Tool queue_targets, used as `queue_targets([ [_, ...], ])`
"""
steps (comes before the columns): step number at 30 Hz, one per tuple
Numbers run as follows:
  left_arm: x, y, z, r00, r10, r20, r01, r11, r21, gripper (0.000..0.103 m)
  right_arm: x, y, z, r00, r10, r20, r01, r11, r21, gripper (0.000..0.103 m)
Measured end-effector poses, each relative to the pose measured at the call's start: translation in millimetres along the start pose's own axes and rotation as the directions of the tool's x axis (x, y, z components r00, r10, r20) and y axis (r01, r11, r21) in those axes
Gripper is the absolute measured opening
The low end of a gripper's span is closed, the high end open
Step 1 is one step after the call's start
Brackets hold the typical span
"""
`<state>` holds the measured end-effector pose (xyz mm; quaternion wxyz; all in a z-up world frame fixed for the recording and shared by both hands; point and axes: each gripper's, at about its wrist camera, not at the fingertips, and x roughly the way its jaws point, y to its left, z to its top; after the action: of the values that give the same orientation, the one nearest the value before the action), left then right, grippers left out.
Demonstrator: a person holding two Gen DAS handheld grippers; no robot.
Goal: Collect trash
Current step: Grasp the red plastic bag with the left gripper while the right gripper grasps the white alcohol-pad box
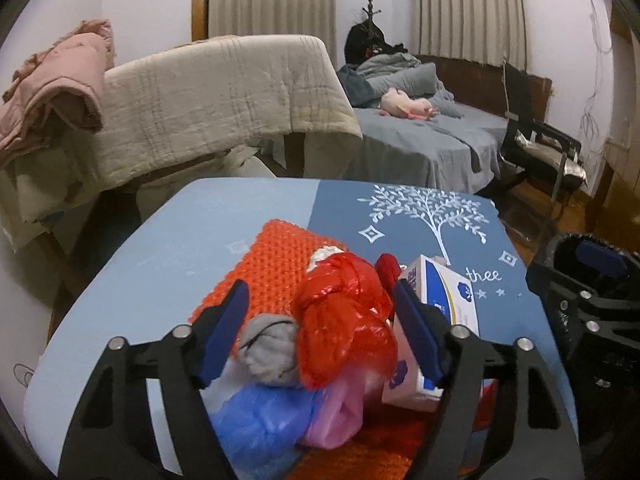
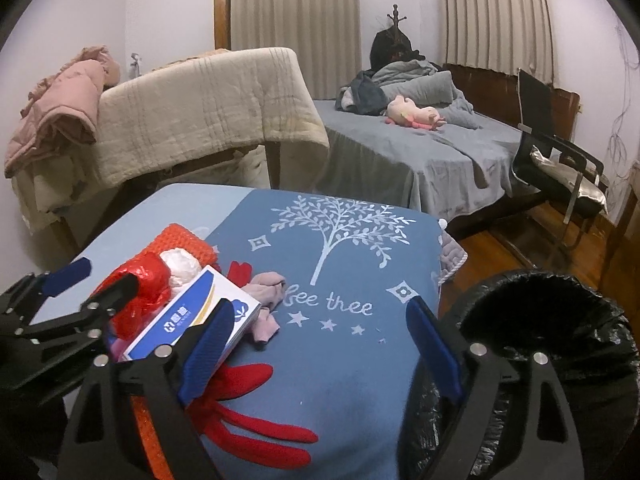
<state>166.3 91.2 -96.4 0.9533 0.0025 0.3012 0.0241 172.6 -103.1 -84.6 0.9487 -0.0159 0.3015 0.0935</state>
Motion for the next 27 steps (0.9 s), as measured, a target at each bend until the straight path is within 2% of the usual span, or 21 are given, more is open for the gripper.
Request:
queue_targets([
  [2,7,0,-2,1.0,-0.021,-0.02,0.021,1.0,-0.003,0.054,2,1,0,1.0,0.003,-0.002,-0.003,1.0,-0.002,0.086],
  [4,13,0,-2,0.999,-0.033,-0.036,0.033,0.999,-0.005,0.046,4,2,1,1.0,0.007,-0.004,-0.007,1.0,-0.003,0.086],
  [8,13,-2,-4,0.999,-0.031,-0.023,0.032,0.999,0.009,0.04,7,7,0,1.0,0.017,-0.01,-0.017,1.0,0.002,0.086],
  [14,-12,10,2,0.998,-0.044,0.044,0.045,0.999,-0.025,0.037,7,18,0,0.999,0.041,-0.016,-0.041,0.999,0.009,0.086],
  [17,-26,21,3,0.997,-0.028,0.067,0.03,0.999,-0.039,0.037,8,26,1,0.999,0.044,-0.021,-0.044,0.999,0.007,0.086],
  [27,-32,57,-7,0.998,0.044,0.039,-0.042,0.998,-0.055,0.037,23,63,-2,0.995,0.07,-0.074,-0.07,0.998,-0.004,0.092],
])
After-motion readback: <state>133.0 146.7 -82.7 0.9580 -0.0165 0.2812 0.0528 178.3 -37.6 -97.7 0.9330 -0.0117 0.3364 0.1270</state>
